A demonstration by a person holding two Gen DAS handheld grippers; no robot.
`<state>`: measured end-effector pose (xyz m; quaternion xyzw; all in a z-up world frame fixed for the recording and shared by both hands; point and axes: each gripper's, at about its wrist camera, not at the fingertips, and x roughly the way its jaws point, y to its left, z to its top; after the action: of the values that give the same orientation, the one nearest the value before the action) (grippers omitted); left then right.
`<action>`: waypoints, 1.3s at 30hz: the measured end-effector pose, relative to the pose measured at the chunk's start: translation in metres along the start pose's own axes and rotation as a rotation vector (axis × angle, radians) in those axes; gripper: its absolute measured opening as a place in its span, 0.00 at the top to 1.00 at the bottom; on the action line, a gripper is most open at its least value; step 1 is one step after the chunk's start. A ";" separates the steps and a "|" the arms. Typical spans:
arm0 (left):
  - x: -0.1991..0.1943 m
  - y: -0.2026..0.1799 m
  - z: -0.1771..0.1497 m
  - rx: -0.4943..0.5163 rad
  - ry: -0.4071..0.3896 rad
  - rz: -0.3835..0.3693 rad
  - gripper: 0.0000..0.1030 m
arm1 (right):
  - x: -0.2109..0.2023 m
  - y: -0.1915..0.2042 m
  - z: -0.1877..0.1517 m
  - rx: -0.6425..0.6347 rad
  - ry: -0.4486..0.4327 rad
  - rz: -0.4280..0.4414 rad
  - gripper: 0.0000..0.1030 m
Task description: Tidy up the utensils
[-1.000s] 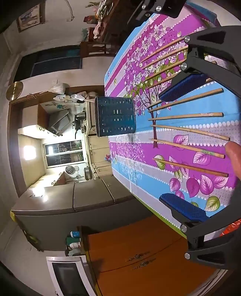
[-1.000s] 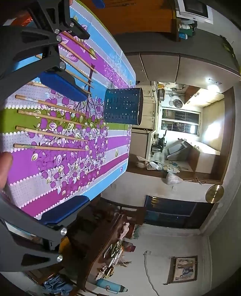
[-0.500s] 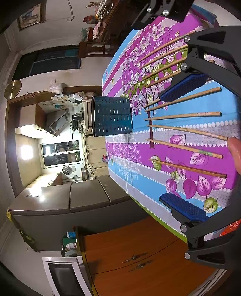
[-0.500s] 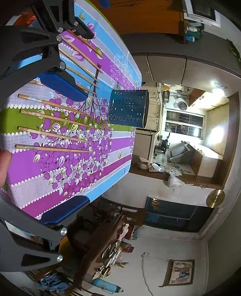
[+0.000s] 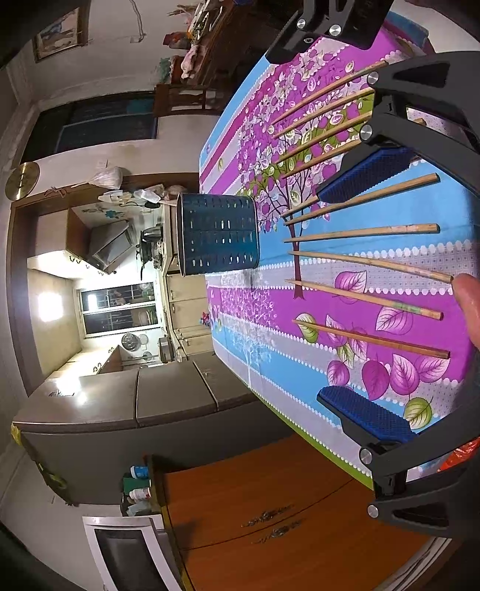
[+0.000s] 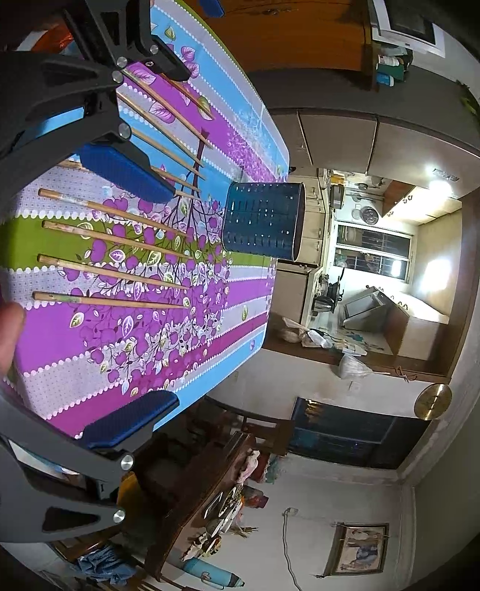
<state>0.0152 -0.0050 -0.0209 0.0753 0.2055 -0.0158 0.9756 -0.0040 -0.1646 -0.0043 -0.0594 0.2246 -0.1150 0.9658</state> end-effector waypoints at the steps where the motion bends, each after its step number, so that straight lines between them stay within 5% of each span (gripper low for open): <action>1: 0.000 0.000 0.000 -0.001 0.000 0.000 0.04 | 0.000 0.000 0.000 0.001 0.000 0.000 0.05; 35: 0.000 0.007 -0.014 -0.017 0.015 0.002 0.04 | -0.005 0.009 -0.008 -0.026 0.021 0.001 0.05; 39: -0.004 0.027 -0.011 -0.031 -0.038 0.039 0.04 | -0.008 0.002 -0.005 -0.019 0.000 -0.008 0.05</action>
<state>0.0086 0.0232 -0.0251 0.0636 0.1858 0.0050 0.9805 -0.0129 -0.1612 -0.0056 -0.0692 0.2254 -0.1166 0.9648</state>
